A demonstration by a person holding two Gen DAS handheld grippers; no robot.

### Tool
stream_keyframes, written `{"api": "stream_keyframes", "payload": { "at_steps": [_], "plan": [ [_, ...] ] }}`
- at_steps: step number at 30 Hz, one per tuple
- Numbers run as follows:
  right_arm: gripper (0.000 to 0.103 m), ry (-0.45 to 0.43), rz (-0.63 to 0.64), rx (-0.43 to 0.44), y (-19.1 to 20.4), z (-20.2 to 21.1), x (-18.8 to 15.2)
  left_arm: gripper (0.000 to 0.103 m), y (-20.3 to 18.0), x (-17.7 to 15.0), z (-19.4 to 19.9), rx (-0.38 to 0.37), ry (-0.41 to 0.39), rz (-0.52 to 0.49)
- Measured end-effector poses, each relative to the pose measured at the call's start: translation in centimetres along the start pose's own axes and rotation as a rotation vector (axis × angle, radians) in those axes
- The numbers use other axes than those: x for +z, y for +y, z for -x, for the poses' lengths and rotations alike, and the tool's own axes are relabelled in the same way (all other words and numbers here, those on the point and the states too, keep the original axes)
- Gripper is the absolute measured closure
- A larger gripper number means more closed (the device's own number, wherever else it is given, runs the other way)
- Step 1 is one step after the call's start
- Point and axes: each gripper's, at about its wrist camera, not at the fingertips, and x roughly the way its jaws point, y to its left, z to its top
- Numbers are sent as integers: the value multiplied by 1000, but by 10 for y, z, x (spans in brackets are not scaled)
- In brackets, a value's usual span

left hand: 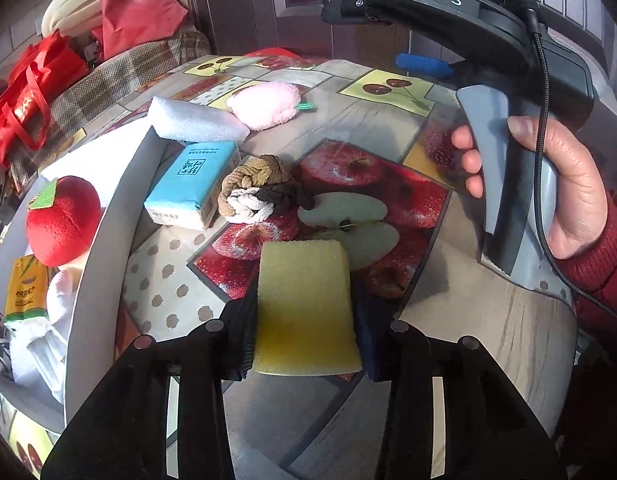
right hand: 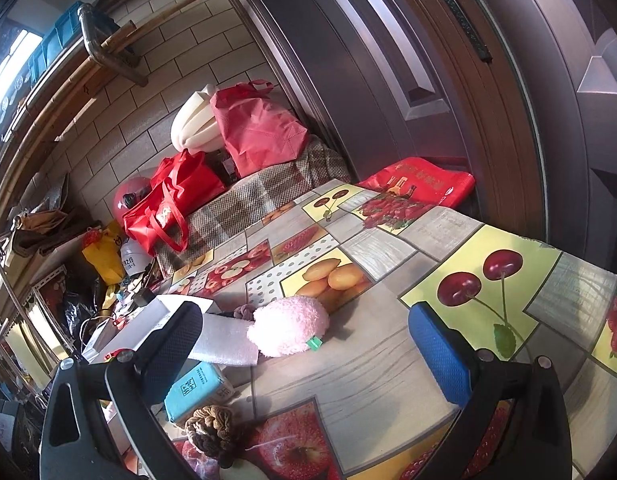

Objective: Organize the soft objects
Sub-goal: 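Grasp the yellow sponge with the left gripper while the right grasps the brown rope toy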

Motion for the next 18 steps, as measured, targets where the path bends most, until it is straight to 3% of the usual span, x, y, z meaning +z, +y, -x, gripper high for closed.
{"api": "stream_keyframes", "payload": {
  "at_steps": [4, 11, 18],
  "plan": [
    [0, 35, 15, 26, 3, 0, -2, 64, 8, -6, 24, 21, -110, -8],
    [0, 264, 212, 148, 34, -10, -15, 63, 41, -33, 72, 103, -299, 46],
    [0, 457, 423, 239, 70, -20, -43, 63, 81, -54, 93, 168, -350, 159]
  ]
}}
